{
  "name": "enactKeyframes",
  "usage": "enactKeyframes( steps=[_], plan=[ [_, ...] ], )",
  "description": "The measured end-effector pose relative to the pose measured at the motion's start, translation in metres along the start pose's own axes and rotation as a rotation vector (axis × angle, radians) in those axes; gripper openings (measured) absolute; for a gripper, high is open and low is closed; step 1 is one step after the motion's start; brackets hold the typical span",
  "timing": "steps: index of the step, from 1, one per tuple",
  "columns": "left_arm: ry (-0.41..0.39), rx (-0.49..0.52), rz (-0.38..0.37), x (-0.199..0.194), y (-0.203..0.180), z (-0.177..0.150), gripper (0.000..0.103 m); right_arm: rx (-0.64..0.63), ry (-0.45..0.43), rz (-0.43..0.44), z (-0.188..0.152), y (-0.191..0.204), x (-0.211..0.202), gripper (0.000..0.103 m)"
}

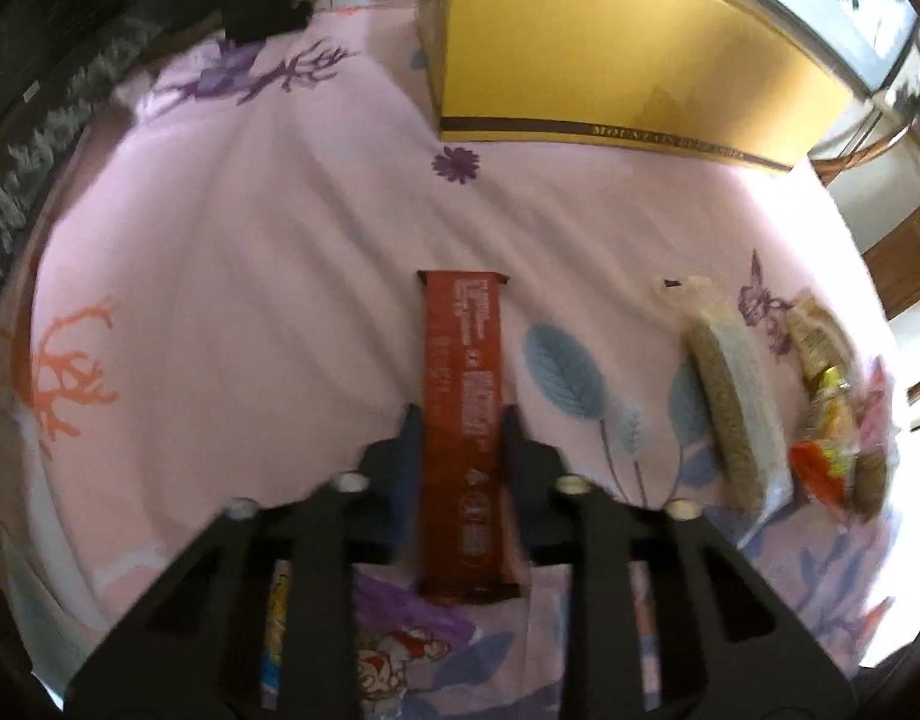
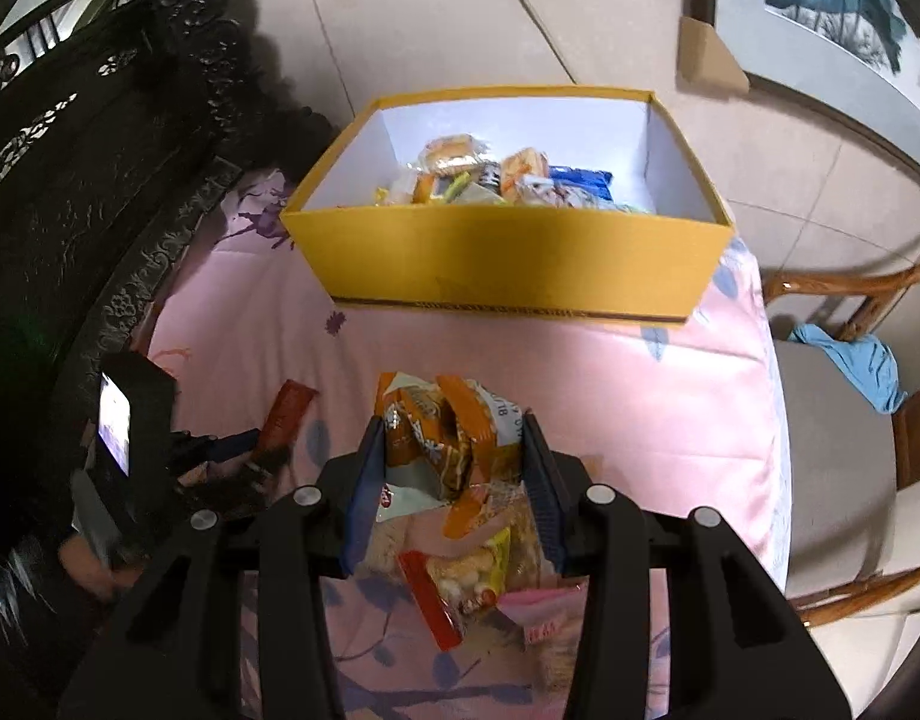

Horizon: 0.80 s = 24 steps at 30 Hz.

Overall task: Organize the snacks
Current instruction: 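Carry red bar with left tool while right tool carries orange snacks into box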

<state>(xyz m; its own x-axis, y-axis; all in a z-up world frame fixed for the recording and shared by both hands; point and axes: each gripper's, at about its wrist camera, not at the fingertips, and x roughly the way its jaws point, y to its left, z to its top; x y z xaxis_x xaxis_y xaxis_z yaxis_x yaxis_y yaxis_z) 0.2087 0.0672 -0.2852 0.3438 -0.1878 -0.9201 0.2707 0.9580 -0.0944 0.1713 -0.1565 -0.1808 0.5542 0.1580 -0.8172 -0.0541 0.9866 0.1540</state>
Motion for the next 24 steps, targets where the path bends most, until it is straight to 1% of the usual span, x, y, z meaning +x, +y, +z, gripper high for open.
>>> enactKeyframes(
  steps=[2,3,6,7,8,9,10,13,14,16,18,20,22,24],
  plan=[
    [-0.003,-0.008,-0.043,-0.004,0.001,0.002,0.024,0.005,0.000,-0.010,-0.002,-0.001,-0.005,0.044],
    [-0.015,0.006,-0.057,-0.008,-0.002,0.002,0.024,0.011,-0.003,-0.011,-0.003,-0.002,-0.007,0.044],
    [-0.030,0.033,-0.056,-0.012,-0.005,0.006,0.024,0.028,-0.019,-0.026,-0.004,-0.007,-0.015,0.044],
    [-0.032,0.022,-0.075,-0.016,-0.005,0.007,0.024,0.037,-0.025,-0.028,-0.004,-0.009,-0.019,0.044],
    [-0.043,0.015,-0.108,-0.024,-0.006,0.010,0.024,0.043,-0.035,-0.022,-0.003,-0.011,-0.024,0.044],
    [-0.075,0.022,-0.132,-0.037,-0.008,0.014,0.024,0.047,-0.049,-0.018,-0.002,-0.011,-0.029,0.044],
    [-0.112,0.038,-0.135,-0.050,-0.010,0.018,0.024,0.045,-0.059,-0.016,-0.002,-0.012,-0.033,0.044],
    [-0.195,0.106,-0.084,-0.077,-0.023,0.033,0.024,0.037,-0.098,-0.010,0.004,-0.013,-0.045,0.044],
    [-0.211,0.121,-0.065,-0.081,-0.025,0.038,0.024,0.038,-0.115,-0.001,0.006,-0.013,-0.048,0.044],
    [-0.215,0.121,-0.040,-0.087,-0.026,0.053,0.024,0.039,-0.154,0.008,0.011,-0.014,-0.056,0.044],
    [-0.236,0.101,-0.063,-0.094,-0.024,0.069,0.024,0.035,-0.182,0.008,0.015,-0.016,-0.064,0.044],
    [-0.283,0.105,-0.082,-0.108,-0.028,0.082,0.024,0.035,-0.194,-0.001,0.017,-0.018,-0.070,0.044],
    [-0.331,0.134,-0.049,-0.122,-0.036,0.095,0.024,0.051,-0.214,-0.005,0.023,-0.025,-0.076,0.044],
    [-0.350,0.156,-0.042,-0.130,-0.043,0.108,0.024,0.067,-0.232,0.000,0.029,-0.030,-0.079,0.044]
  ],
)
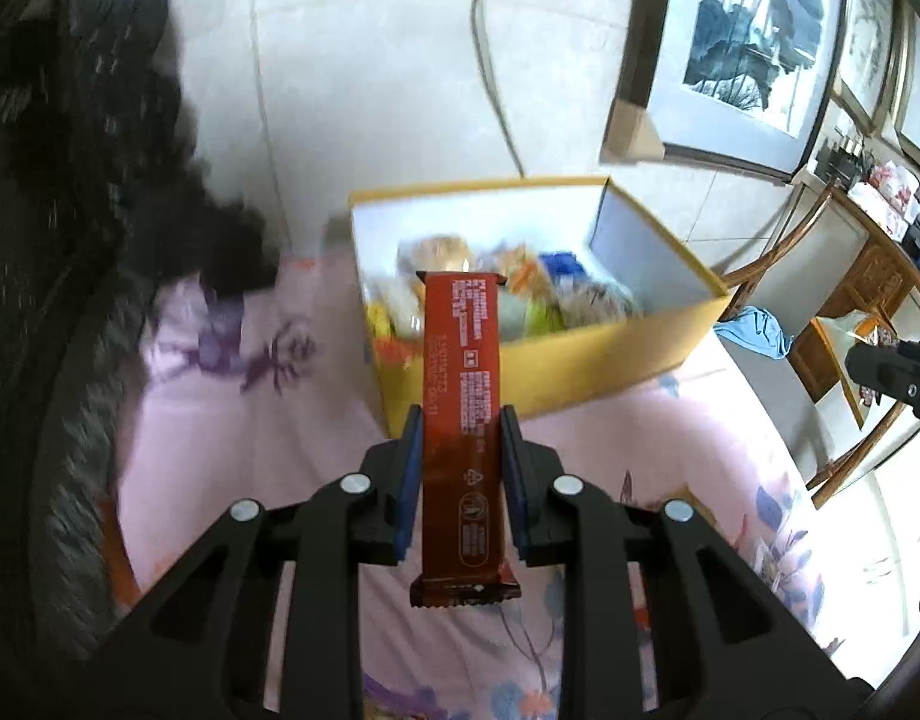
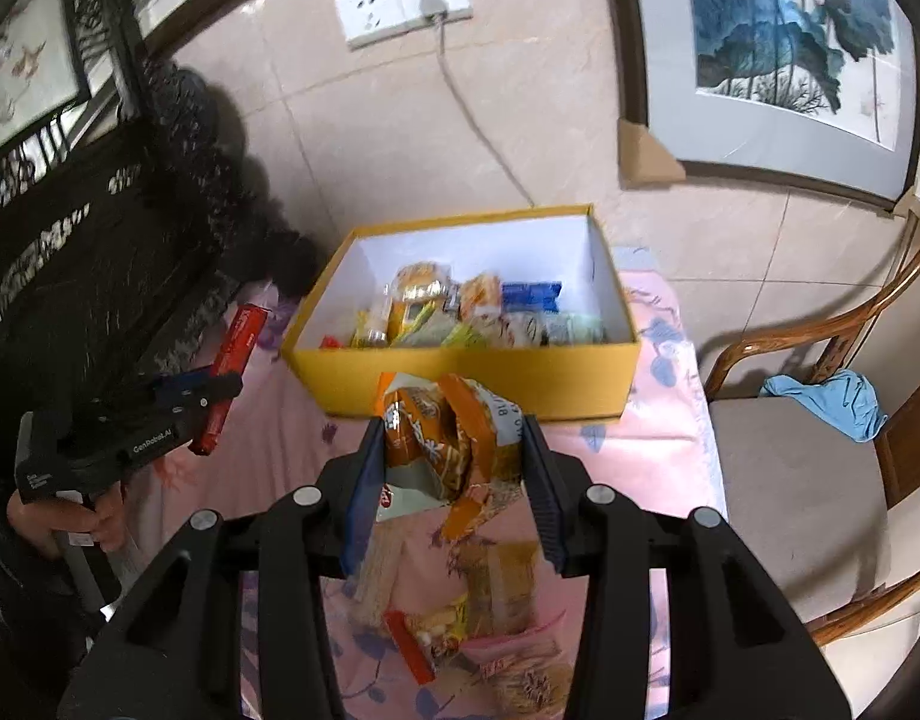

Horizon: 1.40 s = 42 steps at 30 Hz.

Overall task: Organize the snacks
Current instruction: 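Carry red bar with left tool while right tool carries orange snacks into box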

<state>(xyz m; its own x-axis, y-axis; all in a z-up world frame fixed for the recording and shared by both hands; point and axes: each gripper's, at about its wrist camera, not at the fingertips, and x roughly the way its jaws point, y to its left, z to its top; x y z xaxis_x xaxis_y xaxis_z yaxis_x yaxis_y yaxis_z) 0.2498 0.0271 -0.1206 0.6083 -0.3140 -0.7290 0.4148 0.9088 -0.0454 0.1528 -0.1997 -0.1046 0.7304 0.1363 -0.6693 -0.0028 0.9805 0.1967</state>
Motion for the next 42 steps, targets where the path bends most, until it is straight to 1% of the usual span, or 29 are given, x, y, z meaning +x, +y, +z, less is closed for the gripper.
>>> enactKeyframes(
  steps=[4,7,9,10,11,12,14,17,19,20,21,22,24,25,27,29,31,33,35,37,38,39,40,41,42],
  plan=[
    [-0.028,0.023,0.000,-0.003,-0.007,0.027,0.024,0.027,-0.068,-0.009,0.020,-0.013,-0.002,0.044],
    [-0.054,0.065,-0.013,-0.001,-0.015,0.047,0.024,0.047,-0.097,-0.014,0.040,-0.020,0.006,0.044],
    [-0.072,0.088,0.006,0.005,-0.019,0.056,0.024,0.078,-0.116,0.001,0.053,-0.025,0.013,0.044],
    [-0.096,0.092,0.018,0.009,-0.018,0.064,0.024,0.089,-0.130,0.004,0.062,-0.028,0.019,0.044],
    [-0.111,0.072,0.017,0.013,-0.015,0.070,0.024,0.085,-0.134,-0.005,0.068,-0.028,0.023,0.044],
    [-0.107,0.023,0.006,0.018,-0.009,0.078,0.024,0.079,-0.133,-0.014,0.072,-0.029,0.026,0.044],
    [-0.084,-0.043,-0.025,0.030,0.002,0.087,0.024,0.082,-0.123,-0.007,0.083,-0.036,0.038,0.044],
    [-0.069,-0.069,-0.006,0.047,0.009,0.098,0.024,0.086,-0.110,-0.015,0.102,-0.043,0.054,0.044],
    [-0.036,-0.105,-0.023,0.061,0.015,0.102,0.024,0.090,-0.102,0.024,0.113,-0.043,0.063,0.044],
    [-0.013,-0.128,-0.033,0.067,0.018,0.104,0.024,0.114,-0.082,0.063,0.120,-0.045,0.071,0.044],
    [0.005,-0.141,-0.034,0.075,0.021,0.108,0.024,0.128,-0.069,0.084,0.124,-0.046,0.077,0.044],
    [0.008,-0.136,-0.019,0.078,0.021,0.109,0.024,0.124,-0.057,0.093,0.132,-0.045,0.085,0.044],
    [0.019,-0.106,0.017,0.086,0.021,0.115,0.024,0.090,-0.044,0.063,0.146,-0.041,0.100,0.044],
    [0.025,-0.103,0.022,0.089,0.021,0.116,0.024,0.084,-0.036,0.059,0.151,-0.039,0.105,0.044],
    [0.036,-0.090,0.051,0.094,0.022,0.121,0.024,0.088,-0.018,0.068,0.163,-0.038,0.118,0.044],
    [0.028,-0.077,0.082,0.095,0.024,0.124,0.024,0.075,-0.020,0.057,0.170,-0.036,0.123,0.044],
    [0.025,-0.082,0.095,0.097,0.028,0.127,0.024,0.048,-0.025,0.033,0.176,-0.032,0.127,0.044],
    [0.029,-0.081,0.113,0.099,0.031,0.129,0.024,0.041,-0.025,0.030,0.179,-0.032,0.129,0.044],
    [0.043,-0.085,0.153,0.103,0.034,0.130,0.024,0.047,-0.018,0.027,0.181,-0.032,0.132,0.044],
    [0.051,-0.097,0.153,0.107,0.038,0.131,0.024,0.055,-0.015,0.014,0.182,-0.032,0.136,0.044],
    [0.052,-0.102,0.156,0.108,0.039,0.132,0.029,0.063,-0.017,0.006,0.184,-0.032,0.139,0.045],
    [0.052,-0.111,0.176,0.110,0.040,0.132,0.066,0.067,-0.018,0.005,0.185,-0.033,0.142,0.054],
    [0.047,-0.139,0.235,0.110,0.044,0.132,0.092,0.057,0.004,0.019,0.188,-0.032,0.150,0.082],
    [0.030,-0.171,0.280,0.107,0.047,0.131,0.101,0.042,0.035,0.014,0.190,-0.032,0.156,0.091],
    [0.011,-0.209,0.315,0.102,0.051,0.128,0.101,0.030,0.057,-0.025,0.191,-0.031,0.159,0.096]
  ],
)
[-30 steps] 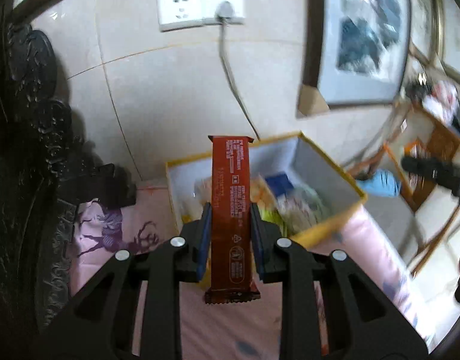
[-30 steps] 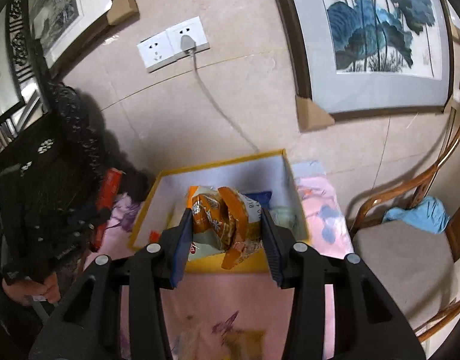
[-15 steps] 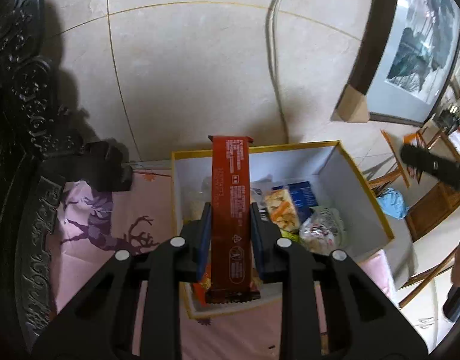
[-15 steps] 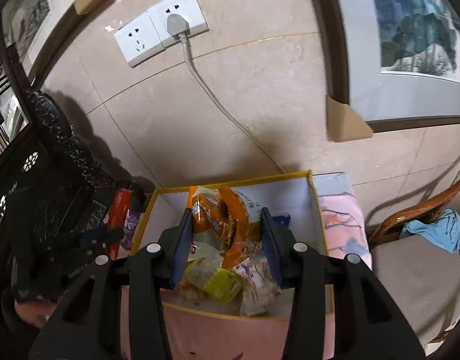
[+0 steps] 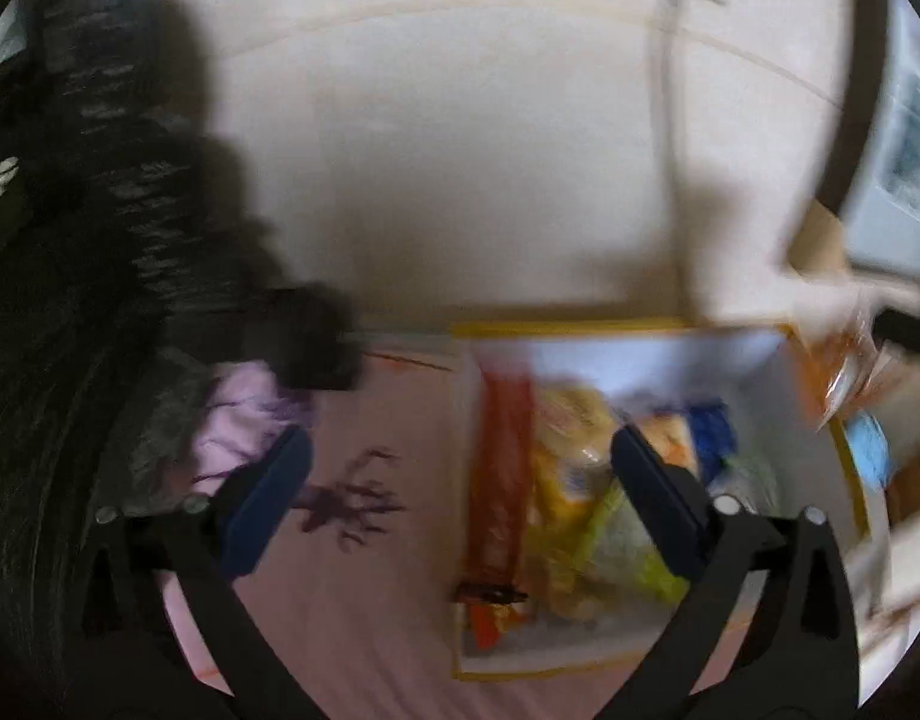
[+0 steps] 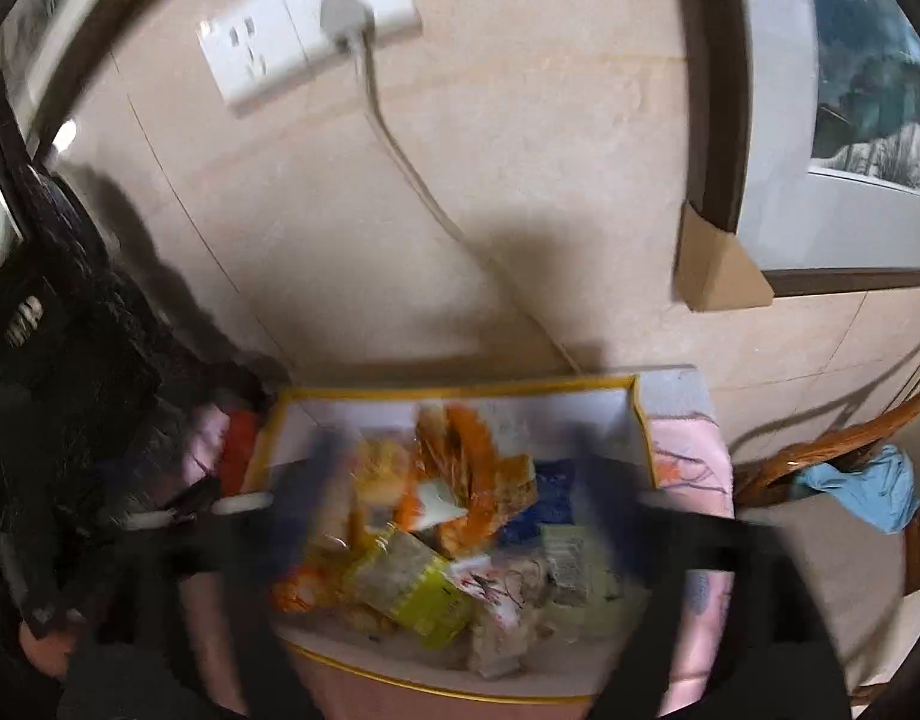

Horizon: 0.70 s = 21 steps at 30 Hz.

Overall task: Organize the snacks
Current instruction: 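Carry red bar with left tool while right tool carries orange snacks into box, then move both open tools back over the remaining snacks on the tablecloth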

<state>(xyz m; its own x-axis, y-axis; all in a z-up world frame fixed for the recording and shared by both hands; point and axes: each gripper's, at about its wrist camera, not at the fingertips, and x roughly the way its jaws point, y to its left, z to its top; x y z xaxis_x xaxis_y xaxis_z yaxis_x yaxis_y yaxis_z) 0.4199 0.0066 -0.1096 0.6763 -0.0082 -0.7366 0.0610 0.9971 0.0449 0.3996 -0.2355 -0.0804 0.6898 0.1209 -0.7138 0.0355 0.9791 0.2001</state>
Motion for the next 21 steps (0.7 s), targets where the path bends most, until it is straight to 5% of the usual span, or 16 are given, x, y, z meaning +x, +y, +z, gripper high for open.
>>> enactKeyframes(
  steps=[9,15,18,21],
  plan=[
    [0.064,-0.016,-0.065,-0.025,0.010,-0.013,0.101,-0.067,-0.007,-0.042,-0.028,0.001,-0.058,0.102],
    [0.007,0.071,-0.110,-0.071,-0.012,-0.024,0.101,-0.161,-0.009,-0.068,-0.062,0.018,-0.109,0.102],
    [-0.030,0.126,-0.130,-0.102,-0.017,-0.058,0.101,-0.106,-0.012,-0.003,-0.106,0.015,-0.136,0.102],
    [0.013,0.169,-0.125,-0.110,-0.010,-0.122,0.101,0.007,0.063,0.037,-0.207,-0.006,-0.156,0.102]
  ],
)
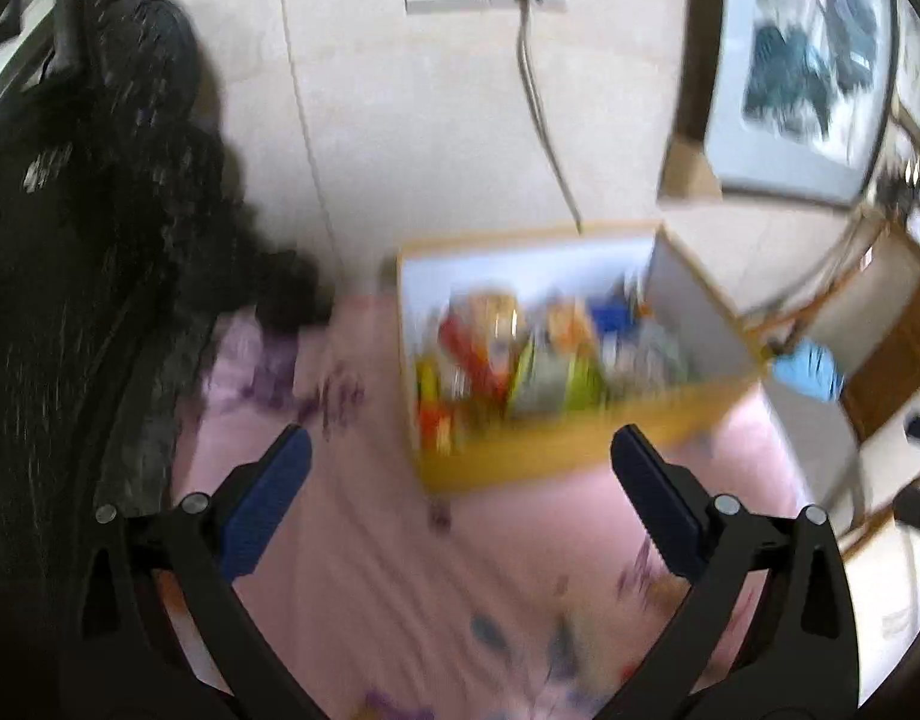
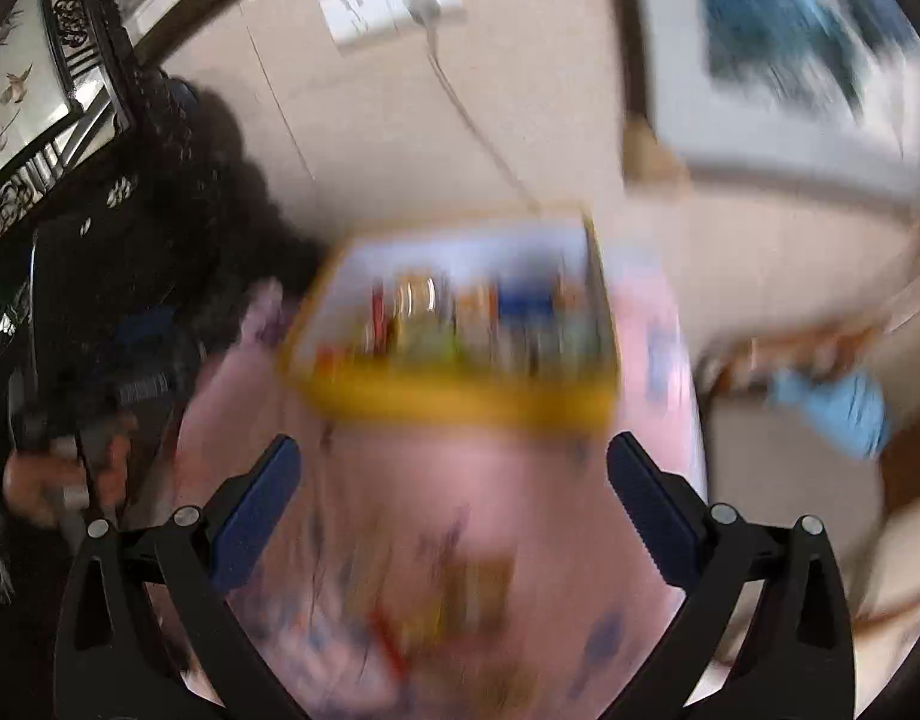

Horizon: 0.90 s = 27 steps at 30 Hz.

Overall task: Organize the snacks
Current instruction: 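Move both open tools back over the remaining snacks on the tablecloth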

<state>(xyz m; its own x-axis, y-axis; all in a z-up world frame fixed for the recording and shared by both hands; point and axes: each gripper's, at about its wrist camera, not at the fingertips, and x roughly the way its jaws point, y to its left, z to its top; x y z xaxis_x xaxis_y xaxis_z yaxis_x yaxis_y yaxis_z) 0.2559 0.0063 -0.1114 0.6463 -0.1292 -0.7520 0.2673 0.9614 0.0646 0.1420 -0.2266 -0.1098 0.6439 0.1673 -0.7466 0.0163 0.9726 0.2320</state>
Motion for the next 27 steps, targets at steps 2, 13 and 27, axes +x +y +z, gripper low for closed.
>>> enactKeyframes(
  steps=[2,13,27],
  plan=[
    [0.083,0.026,0.041,0.011,-0.001,-0.029,0.101,0.081,0.053,-0.096,-0.064,-0.015,-0.002,0.102],
    [0.427,0.188,0.168,0.039,0.010,-0.154,0.101,0.451,0.261,-0.324,-0.237,-0.074,-0.011,0.102],
    [0.492,-0.034,0.176,0.026,0.069,-0.233,0.101,0.023,0.244,-0.153,-0.205,0.020,0.102,0.102]
  ],
)
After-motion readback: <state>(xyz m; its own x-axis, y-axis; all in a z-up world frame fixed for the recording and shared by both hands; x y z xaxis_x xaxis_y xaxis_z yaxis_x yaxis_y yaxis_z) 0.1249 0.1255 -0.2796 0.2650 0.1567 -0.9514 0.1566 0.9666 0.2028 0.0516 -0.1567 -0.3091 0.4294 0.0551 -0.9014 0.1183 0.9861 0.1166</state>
